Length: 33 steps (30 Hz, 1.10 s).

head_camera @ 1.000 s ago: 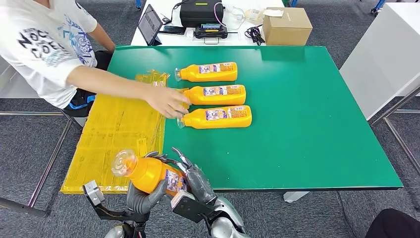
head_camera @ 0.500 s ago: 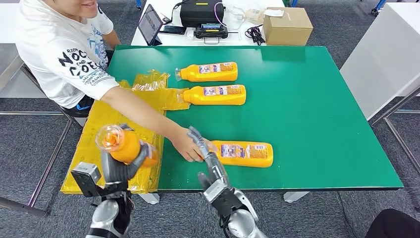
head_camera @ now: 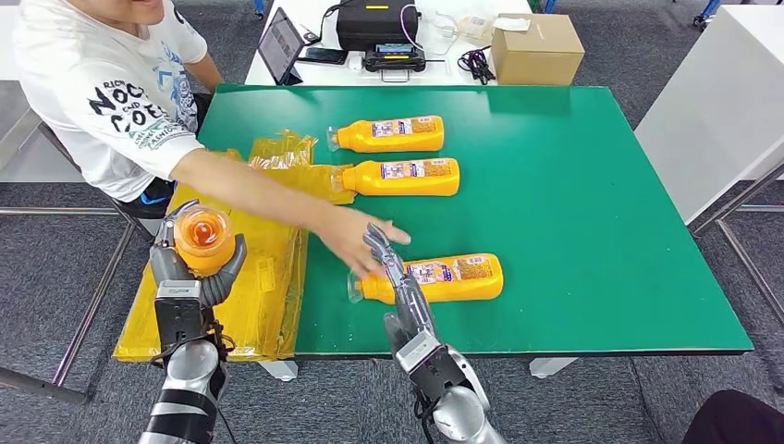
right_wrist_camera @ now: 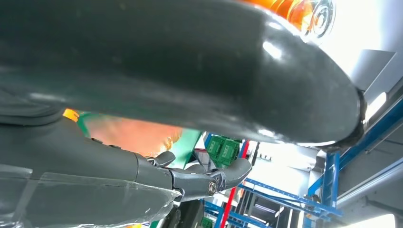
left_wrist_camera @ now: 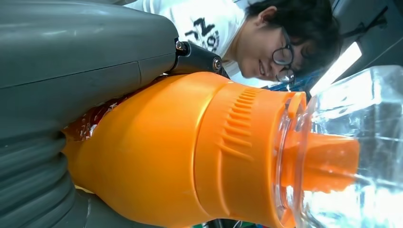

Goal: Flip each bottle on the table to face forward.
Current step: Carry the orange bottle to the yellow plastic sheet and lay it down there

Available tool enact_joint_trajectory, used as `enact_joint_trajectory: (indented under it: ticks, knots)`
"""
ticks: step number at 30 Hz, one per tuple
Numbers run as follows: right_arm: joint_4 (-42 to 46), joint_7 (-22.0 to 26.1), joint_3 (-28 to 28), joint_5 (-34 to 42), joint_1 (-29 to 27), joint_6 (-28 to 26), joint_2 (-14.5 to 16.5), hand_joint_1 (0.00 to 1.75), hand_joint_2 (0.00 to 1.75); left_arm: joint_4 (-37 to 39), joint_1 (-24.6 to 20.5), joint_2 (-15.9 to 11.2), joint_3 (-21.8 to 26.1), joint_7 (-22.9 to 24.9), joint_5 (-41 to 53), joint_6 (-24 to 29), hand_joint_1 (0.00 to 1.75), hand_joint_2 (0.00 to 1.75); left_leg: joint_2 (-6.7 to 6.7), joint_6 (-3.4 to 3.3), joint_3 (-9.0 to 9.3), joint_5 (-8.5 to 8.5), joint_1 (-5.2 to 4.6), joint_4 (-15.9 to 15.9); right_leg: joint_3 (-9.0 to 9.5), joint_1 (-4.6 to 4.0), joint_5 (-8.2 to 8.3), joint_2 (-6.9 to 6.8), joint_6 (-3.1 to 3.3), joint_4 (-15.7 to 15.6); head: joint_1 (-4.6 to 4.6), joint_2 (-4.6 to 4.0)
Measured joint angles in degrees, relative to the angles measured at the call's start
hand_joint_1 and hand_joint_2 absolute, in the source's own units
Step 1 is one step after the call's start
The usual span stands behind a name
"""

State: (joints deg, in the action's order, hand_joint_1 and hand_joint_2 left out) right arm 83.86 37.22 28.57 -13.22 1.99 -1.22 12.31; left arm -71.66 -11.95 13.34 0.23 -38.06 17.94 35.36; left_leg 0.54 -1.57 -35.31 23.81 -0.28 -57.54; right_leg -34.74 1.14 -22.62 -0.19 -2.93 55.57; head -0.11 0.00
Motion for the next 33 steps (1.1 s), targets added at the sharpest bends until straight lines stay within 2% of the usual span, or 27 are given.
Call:
enact_joint_trajectory:
  ticks: [2, 4, 6, 10, 13, 18, 25, 28, 33]
  knots:
    - [0.08, 0.04, 0.0, 0.02, 0.01, -0.02, -0.01, 0.0, 0.0, 0.24, -0.12, -0.04, 0.02, 0.04, 0.72, 0.39, 1.75, 1.75, 0.0, 0.0, 0.0, 0.0, 0.0, 0.0, -0.01, 0.0, 0.0, 0.0, 0.0, 0.0, 0.0, 0.0]
    - [0.26, 0.37, -0.01, 0.2, 0.02, -0.17, -0.01, 0.0, 0.0, 0.58, -0.41, -0.16, 0.04, 1.02, 5.7, 2.04, 1.75, 1.75, 0.0, 0.0, 0.0, 0.0, 0.0, 0.0, -0.01, 0.0, 0.0, 0.0, 0.0, 0.0, 0.01, 0.0]
    - [0.86, 1.2, -0.02, 0.71, 0.04, -0.73, 0.0, 0.0, 0.0, 0.99, -1.14, -0.37, 0.47, 3.5, 18.57, 3.75, 1.75, 1.75, 0.03, -0.01, -0.01, -0.01, 0.0, 0.0, -0.01, 0.0, 0.0, -0.01, 0.0, 0.0, 0.01, 0.0]
    - [4.17, 2.55, -0.01, 2.37, 0.05, -2.17, 0.02, 0.0, 0.0, 1.53, -3.99, -0.71, 4.29, 10.47, 53.11, 4.38, 1.75, 1.75, -0.03, -0.02, -0.02, -0.02, 0.0, 0.0, -0.03, 0.0, 0.05, 0.02, 0.07, 0.01, 0.01, 0.0]
    - [6.25, 2.45, 0.01, 3.56, 0.09, -2.0, 0.02, 0.0, 0.0, 4.0, -6.86, -2.61, 5.28, 17.96, 66.54, 4.42, 1.75, 1.75, -0.07, -0.01, 0.0, -0.03, 0.0, 0.0, -0.06, -0.01, 0.08, 0.1, 0.1, 0.01, 0.01, 0.0]
    - [7.08, 2.1, 0.0, 4.36, 0.38, -1.22, 0.01, 0.0, 0.0, 11.29, -9.91, -7.21, 2.55, 21.71, 70.75, 4.46, 1.75, 1.75, -0.09, 0.05, 0.01, -0.08, 0.04, 0.01, -0.06, -0.04, 0.08, 0.12, 0.11, 0.03, -0.01, 0.0]
    - [7.1, 1.85, 0.0, 4.54, 0.73, 0.04, 0.0, 0.0, 0.0, 28.6, -14.65, -13.57, -5.97, 28.52, 71.63, 4.13, 1.75, 1.75, -0.14, 0.06, -0.01, -0.08, 0.04, 0.0, -0.1, -0.03, 0.08, 0.14, 0.11, 0.04, 0.01, 0.0]
    - [7.09, 1.44, 0.01, 4.64, 0.75, 0.65, 0.02, 0.0, 0.0, 33.93, -16.35, -14.96, -8.78, 28.35, 69.34, 2.73, 1.75, 1.75, -0.11, 0.06, -0.04, -0.08, 0.04, 0.0, -0.1, -0.03, 0.08, 0.14, 0.11, 0.04, 0.01, 0.0]
    - [7.08, 1.08, 0.08, 4.43, 0.76, 1.2, 0.02, 0.0, 0.0, 38.43, -17.85, -15.33, -9.22, 26.0, 65.29, 1.3, 1.75, 1.75, -0.04, 0.05, -0.05, -0.08, 0.04, 0.0, -0.08, -0.03, 0.08, 0.13, 0.11, 0.04, 0.02, 0.0]
